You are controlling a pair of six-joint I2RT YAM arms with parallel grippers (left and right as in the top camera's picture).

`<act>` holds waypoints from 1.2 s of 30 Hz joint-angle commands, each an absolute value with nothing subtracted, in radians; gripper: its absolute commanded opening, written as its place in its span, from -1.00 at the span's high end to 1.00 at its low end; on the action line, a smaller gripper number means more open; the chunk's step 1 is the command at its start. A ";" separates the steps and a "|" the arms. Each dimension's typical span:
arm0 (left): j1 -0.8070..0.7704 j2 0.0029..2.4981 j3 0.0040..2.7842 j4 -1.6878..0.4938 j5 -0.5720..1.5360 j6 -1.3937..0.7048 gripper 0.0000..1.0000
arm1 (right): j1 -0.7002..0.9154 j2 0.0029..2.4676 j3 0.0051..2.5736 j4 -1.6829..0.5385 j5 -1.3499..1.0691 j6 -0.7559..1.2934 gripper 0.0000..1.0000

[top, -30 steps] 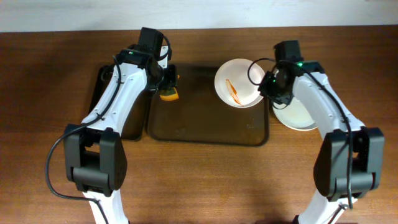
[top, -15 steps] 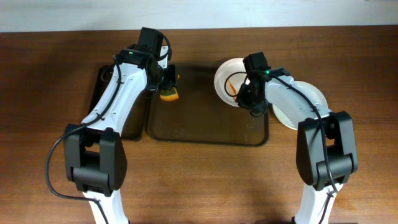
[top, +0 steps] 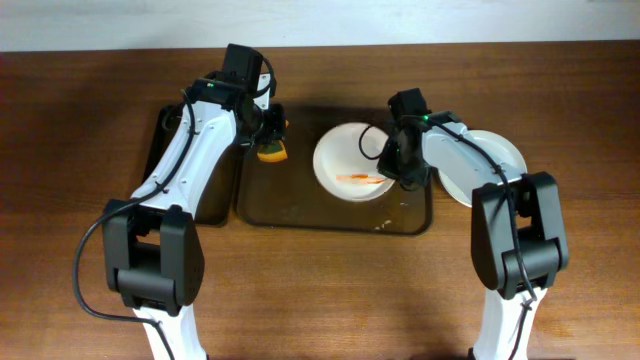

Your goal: Clean dirty plates on tray and stack at the side

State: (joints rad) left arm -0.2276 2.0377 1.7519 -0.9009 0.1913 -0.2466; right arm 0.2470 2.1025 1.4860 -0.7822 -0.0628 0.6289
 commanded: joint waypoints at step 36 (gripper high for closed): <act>-0.226 2.044 1.749 -0.907 0.176 -0.229 1.00 | 0.340 2.243 1.682 -1.000 -0.265 0.492 0.22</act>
State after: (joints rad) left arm -0.2276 2.0377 1.7519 -0.9066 0.1818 -0.2466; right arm 0.3405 2.2326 1.6943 -0.9520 -0.2474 0.3496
